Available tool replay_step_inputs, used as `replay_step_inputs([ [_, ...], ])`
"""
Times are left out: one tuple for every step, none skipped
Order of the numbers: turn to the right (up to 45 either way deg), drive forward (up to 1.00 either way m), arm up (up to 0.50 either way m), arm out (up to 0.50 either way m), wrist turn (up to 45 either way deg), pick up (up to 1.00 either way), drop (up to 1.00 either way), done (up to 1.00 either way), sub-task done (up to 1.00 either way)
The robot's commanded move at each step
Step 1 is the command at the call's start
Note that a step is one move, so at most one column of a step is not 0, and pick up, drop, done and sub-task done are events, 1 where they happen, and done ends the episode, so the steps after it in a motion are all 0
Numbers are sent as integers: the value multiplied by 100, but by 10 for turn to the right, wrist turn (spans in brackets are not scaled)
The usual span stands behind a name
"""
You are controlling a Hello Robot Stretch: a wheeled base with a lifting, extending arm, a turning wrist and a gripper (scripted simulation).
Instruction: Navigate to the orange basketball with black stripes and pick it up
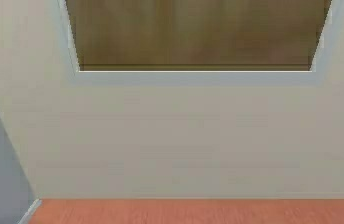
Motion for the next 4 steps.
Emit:
replay_step_inputs([
  [0,5,0,0,0,0,0,0,0],
  [450,0,0,0,0,0,0,0,0],
  [390,0,0,0,0,0,0,0,0],
  [0,25,0,0,0,0,0,0,0],
])
